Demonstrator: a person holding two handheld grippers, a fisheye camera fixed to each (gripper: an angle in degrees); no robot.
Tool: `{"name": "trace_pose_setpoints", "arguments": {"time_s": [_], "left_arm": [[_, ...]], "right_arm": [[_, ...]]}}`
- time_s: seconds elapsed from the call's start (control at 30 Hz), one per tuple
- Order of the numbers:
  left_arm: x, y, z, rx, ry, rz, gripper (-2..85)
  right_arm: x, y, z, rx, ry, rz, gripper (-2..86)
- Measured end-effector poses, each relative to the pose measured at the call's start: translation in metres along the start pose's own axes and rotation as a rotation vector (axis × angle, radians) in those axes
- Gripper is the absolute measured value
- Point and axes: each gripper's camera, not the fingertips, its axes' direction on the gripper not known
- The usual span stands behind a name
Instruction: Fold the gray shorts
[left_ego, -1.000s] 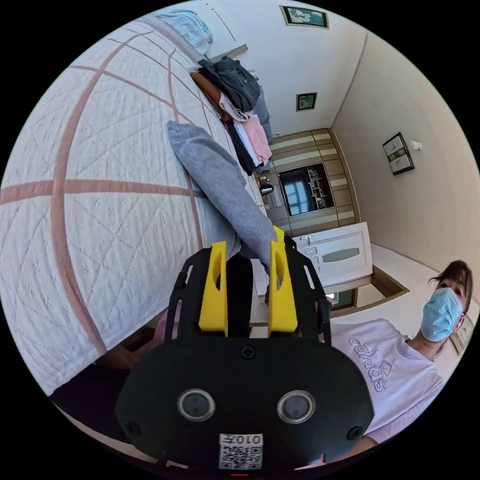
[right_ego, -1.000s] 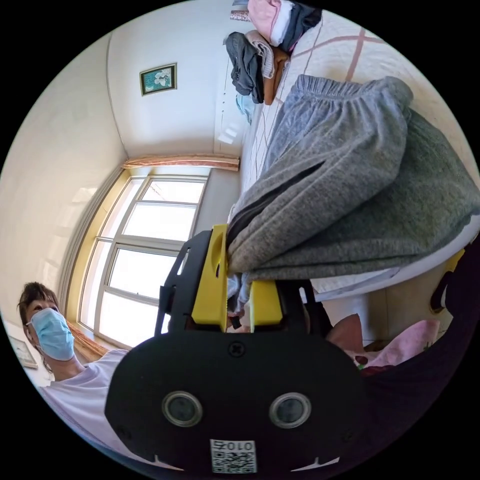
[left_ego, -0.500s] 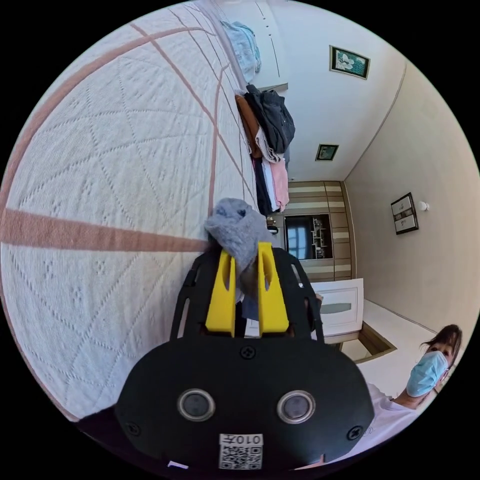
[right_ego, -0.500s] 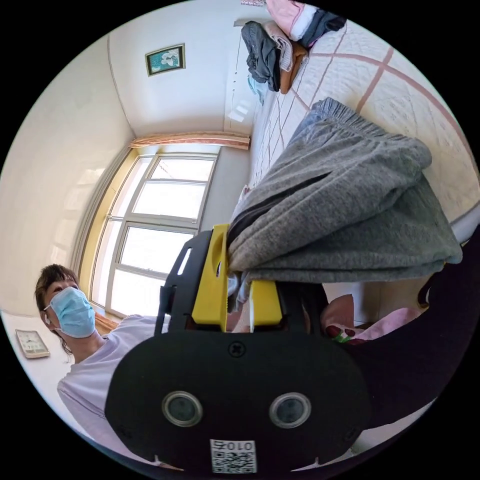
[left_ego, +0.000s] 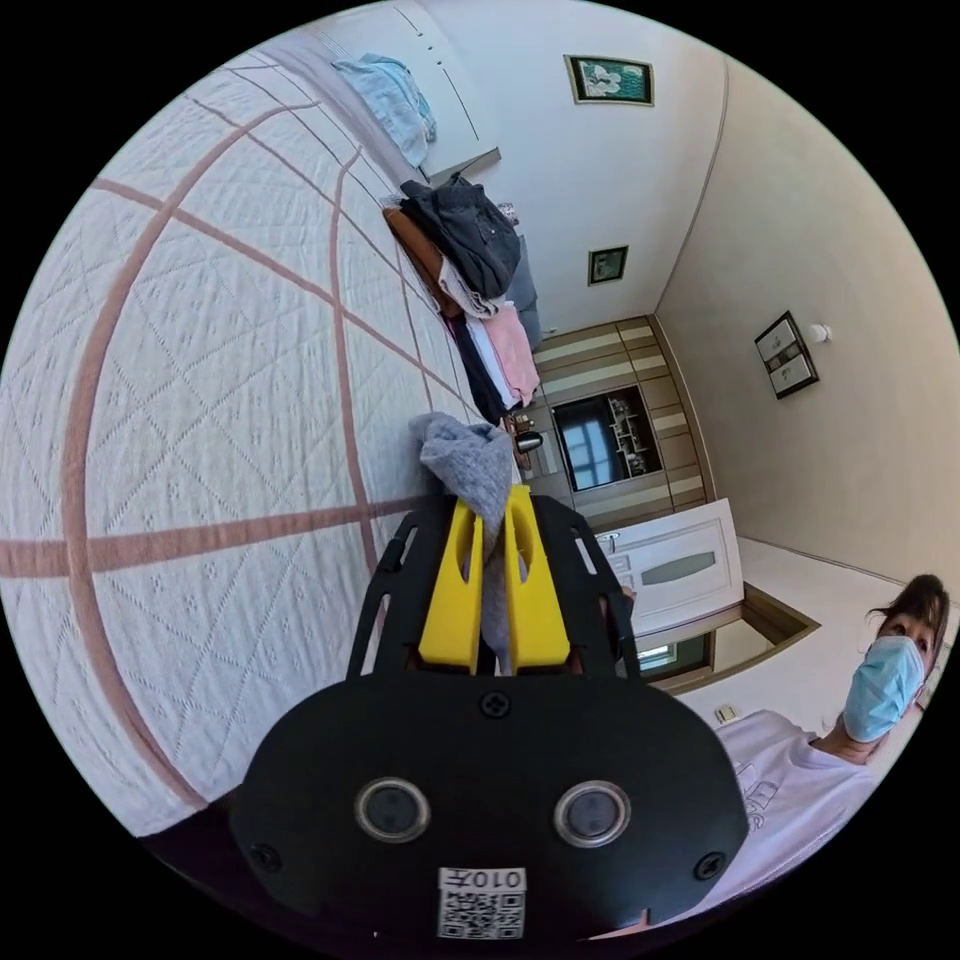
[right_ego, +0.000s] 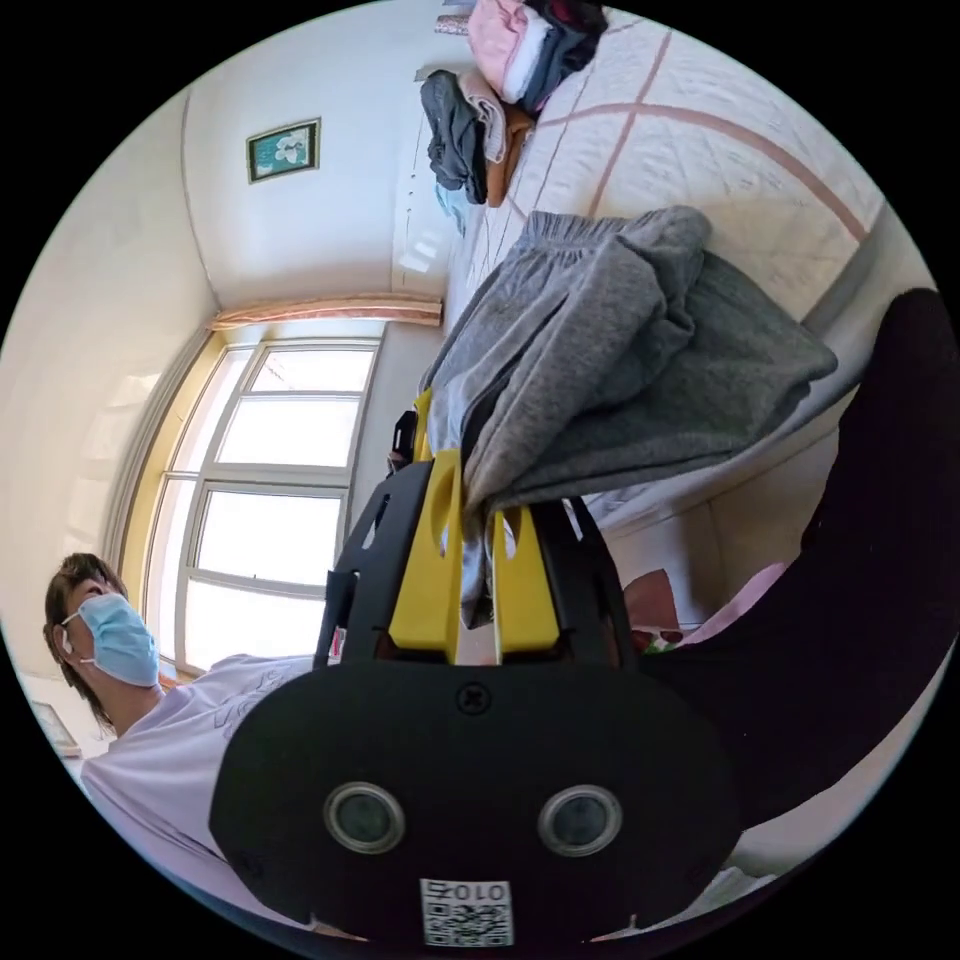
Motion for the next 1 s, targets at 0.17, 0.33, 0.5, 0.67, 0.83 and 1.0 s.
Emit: {"name": "trace_pose_setpoints", "arguments": {"time_s": [0.17, 0.33, 0.5, 0.67, 0.83, 1.0], "left_arm": [[0.021, 0.033, -0.094, 0.145, 0.093, 0.084, 6.6], [0.047, 0.097, -0.235, 0.335, 0.059, 0.162, 6.7], [0.036, 0.162, -0.367, 0.507, 0.007, 0.126, 6.7], [0.035, 0.12, -0.489, 0.521, -0.22, 0.114, 6.8], [0.132, 0.061, -0.585, 0.563, -0.47, 0.332, 6.9], [0.106, 0.052, -0.632, 0.561, -0.638, 0.209, 6.8]], "right_arm": [[-0.097, -0.036, 0.031, -0.128, 0.028, -0.26, 5.7], [-0.17, -0.05, 0.123, -0.4, -0.082, -0.392, 5.8], [-0.211, -0.06, 0.27, -0.671, -0.162, -0.381, 5.9], [-0.255, -0.116, 0.411, -0.791, -0.233, -0.383, 5.9], [-0.363, -0.146, 0.492, -0.686, -0.286, -0.62, 5.8], [-0.342, -0.132, 0.609, -0.762, -0.117, -0.559, 6.0]]}}
